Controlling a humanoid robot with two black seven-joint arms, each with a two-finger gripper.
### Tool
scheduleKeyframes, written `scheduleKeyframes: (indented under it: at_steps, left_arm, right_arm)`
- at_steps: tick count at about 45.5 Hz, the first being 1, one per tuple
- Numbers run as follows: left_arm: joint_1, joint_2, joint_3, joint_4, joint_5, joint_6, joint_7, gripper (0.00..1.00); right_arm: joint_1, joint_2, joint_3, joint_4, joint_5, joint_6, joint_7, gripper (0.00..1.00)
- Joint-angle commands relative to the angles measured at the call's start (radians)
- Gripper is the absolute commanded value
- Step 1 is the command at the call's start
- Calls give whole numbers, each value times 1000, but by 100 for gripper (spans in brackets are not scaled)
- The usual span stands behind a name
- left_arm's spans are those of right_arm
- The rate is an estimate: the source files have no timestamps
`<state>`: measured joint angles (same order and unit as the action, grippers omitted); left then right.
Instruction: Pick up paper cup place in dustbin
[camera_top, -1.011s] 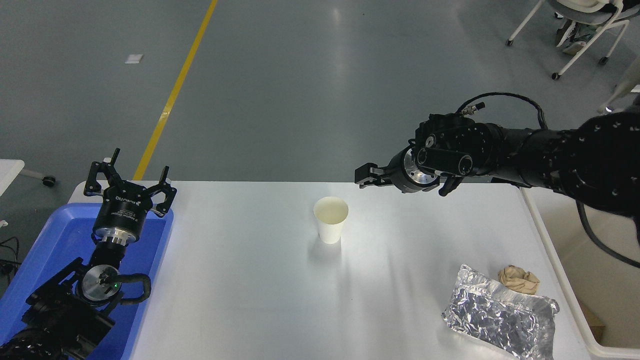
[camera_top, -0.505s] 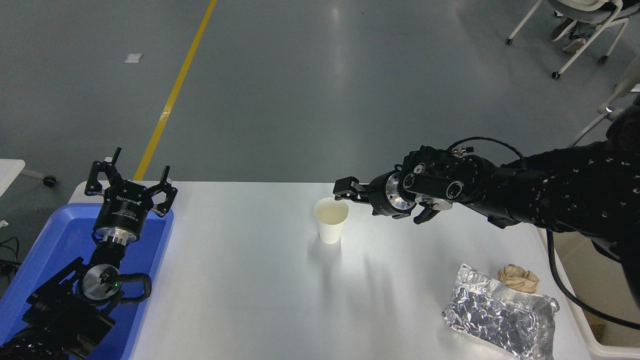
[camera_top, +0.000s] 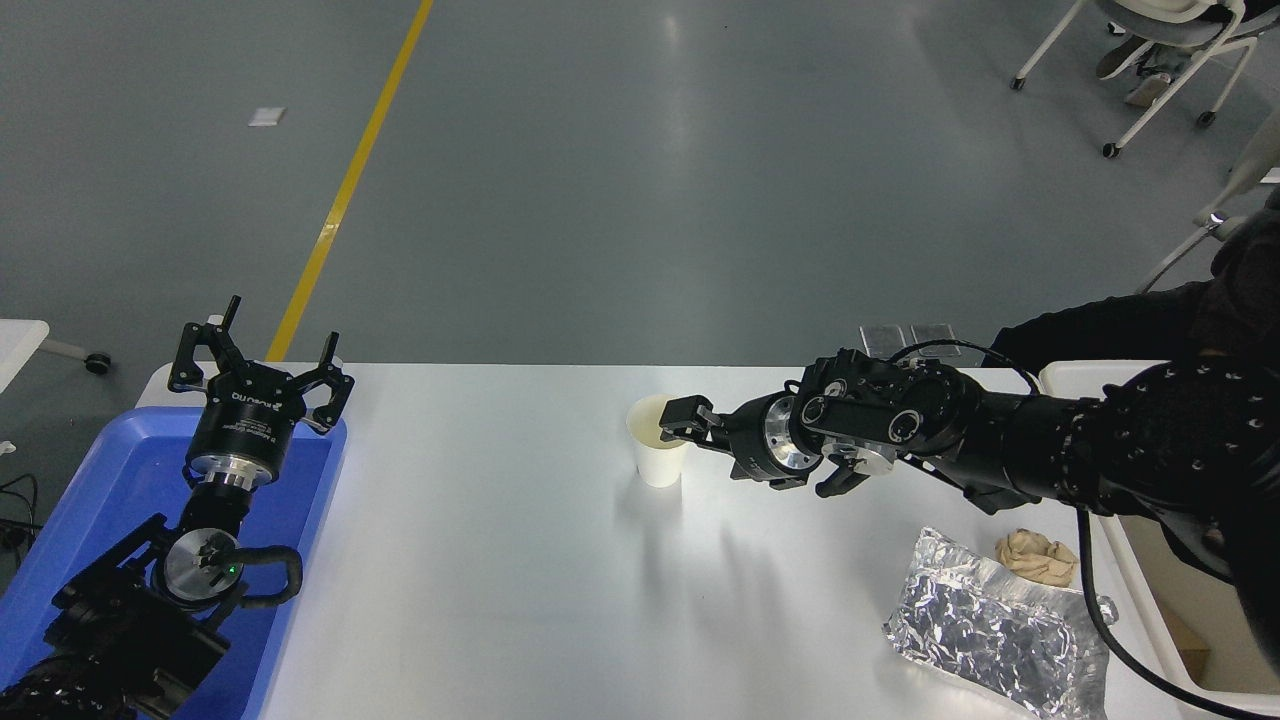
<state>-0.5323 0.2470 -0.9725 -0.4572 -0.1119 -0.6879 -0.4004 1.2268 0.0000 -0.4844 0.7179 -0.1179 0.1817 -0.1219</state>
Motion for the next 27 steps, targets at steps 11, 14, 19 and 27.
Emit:
scheduleKeyframes:
  at_steps: [11,14,19,27]
  left_arm:
    - [0,0,-2,0,0,1,0,100]
    - [0,0,0,0,0,-1,0,100]
    - [0,0,-2,0,0,1,0,100]
    - [2,0,-2,0,0,1,-2,100]
  right_arm:
    - [-61,0,109,-25,-5,-60,2,99]
    - [-72,0,109,-28,-6,-71,4,99]
    - [-87,0,109,-34,-14,-97,4,99]
    - [-119,0,109,-38,-45,-114,2,98]
